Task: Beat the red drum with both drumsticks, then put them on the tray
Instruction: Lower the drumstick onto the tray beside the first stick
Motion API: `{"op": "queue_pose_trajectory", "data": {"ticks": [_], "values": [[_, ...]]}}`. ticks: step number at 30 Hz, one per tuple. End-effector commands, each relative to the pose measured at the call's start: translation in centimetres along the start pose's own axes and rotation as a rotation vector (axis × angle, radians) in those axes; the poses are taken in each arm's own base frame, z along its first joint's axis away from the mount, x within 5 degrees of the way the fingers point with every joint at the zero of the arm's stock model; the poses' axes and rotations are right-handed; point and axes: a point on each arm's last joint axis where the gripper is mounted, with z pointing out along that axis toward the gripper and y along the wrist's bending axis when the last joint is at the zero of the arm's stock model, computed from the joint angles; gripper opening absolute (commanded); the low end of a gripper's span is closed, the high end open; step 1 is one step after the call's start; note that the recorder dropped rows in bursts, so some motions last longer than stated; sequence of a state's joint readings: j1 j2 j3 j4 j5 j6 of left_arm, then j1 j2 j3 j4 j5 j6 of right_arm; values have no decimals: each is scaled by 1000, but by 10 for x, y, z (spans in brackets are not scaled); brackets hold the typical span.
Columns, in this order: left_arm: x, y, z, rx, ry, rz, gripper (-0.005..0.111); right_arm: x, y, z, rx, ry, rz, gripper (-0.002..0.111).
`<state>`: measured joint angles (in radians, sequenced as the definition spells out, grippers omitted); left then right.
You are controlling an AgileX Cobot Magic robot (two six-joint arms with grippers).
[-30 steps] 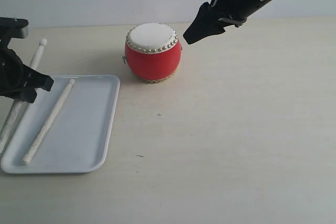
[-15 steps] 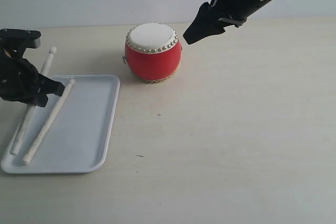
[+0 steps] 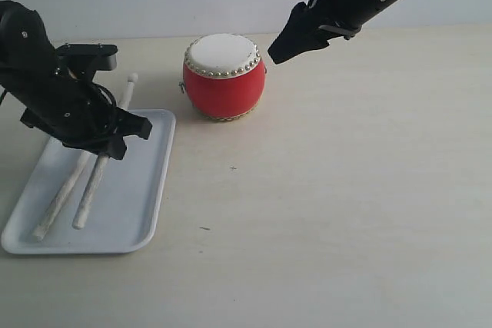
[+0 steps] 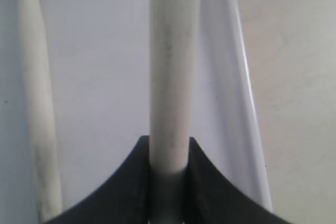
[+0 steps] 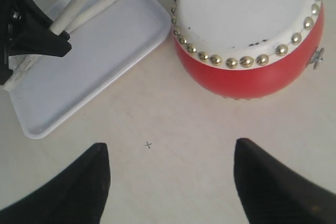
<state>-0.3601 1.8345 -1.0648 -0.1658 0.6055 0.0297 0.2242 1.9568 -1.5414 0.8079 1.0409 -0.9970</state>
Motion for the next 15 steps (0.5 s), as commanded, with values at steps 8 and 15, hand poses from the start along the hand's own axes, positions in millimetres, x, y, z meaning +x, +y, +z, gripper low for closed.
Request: {"op": "queue_pose_trajectory", "data": {"ticks": [8, 15], "values": [[1, -4, 17, 3, 48, -65, 0, 1, -1, -1, 2, -1, 23, 64], [-1, -3, 19, 1, 30, -73, 0, 0, -1, -1, 4, -10, 31, 64]]}}
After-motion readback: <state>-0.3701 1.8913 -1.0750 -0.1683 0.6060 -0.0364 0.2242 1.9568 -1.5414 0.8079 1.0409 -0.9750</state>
